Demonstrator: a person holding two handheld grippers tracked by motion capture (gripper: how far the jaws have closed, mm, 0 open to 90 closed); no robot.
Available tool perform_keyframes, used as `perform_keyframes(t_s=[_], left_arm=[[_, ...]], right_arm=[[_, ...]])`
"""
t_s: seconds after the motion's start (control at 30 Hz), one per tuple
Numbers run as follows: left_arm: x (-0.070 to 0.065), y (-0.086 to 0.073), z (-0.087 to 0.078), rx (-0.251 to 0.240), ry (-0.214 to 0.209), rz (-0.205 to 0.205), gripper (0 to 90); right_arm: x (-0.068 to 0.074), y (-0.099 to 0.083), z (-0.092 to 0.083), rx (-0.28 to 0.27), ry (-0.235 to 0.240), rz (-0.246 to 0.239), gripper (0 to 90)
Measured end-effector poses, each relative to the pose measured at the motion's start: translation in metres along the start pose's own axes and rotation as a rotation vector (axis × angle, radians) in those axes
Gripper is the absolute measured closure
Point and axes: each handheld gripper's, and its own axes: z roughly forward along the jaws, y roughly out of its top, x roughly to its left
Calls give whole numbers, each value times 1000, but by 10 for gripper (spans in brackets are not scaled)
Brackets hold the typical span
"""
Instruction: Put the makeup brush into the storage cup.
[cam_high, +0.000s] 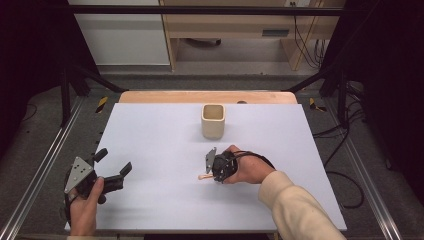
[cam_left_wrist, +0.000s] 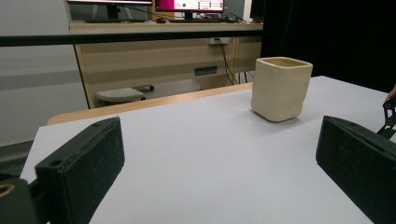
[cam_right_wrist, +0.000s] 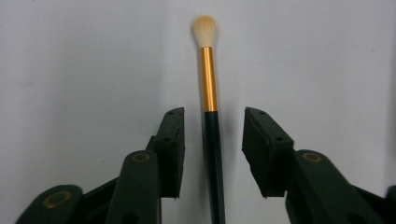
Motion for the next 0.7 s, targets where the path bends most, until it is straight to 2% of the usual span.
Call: perform_keyframes(t_s=[0.23,0.7], left_arm=[[0,0,0,1,-1,2,4],[-1,0,0,2,-1,5,4]], right_arm=[[-1,-1,2,19,4,-12,694],[-2,0,4,46,10,-17,757]])
